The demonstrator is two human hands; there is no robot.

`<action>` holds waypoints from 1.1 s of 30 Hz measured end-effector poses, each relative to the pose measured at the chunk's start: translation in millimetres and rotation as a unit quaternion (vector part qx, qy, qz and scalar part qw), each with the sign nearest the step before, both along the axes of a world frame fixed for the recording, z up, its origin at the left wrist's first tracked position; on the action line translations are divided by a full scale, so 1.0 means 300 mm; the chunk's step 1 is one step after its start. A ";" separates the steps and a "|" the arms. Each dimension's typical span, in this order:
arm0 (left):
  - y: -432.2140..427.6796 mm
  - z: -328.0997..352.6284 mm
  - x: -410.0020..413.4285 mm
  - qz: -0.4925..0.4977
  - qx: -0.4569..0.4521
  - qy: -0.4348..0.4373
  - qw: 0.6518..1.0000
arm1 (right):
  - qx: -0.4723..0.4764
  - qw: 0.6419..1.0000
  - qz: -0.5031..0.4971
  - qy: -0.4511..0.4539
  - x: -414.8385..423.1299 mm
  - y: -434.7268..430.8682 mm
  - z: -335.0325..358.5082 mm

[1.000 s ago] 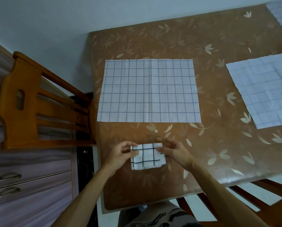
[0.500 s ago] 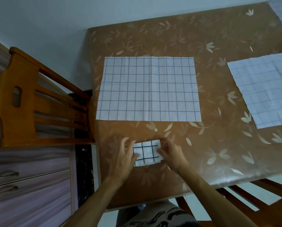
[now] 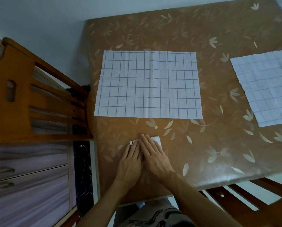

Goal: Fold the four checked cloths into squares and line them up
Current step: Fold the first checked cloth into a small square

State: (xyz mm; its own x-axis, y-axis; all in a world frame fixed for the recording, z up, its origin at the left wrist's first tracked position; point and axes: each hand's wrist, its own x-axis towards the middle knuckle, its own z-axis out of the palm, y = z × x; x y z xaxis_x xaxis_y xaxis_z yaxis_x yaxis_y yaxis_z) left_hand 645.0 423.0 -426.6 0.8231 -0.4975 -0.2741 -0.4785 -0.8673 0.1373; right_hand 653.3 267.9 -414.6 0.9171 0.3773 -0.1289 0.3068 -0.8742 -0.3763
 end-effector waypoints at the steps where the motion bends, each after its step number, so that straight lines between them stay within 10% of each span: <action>1: -0.002 -0.004 -0.004 0.003 0.004 0.006 1.000 | 0.001 1.000 0.001 0.024 -0.007 -0.001 -0.015; 33: 0.218 0.026 -0.011 0.054 0.008 -0.016 0.998 | -0.064 0.998 -0.003 0.015 -0.027 0.193 -0.008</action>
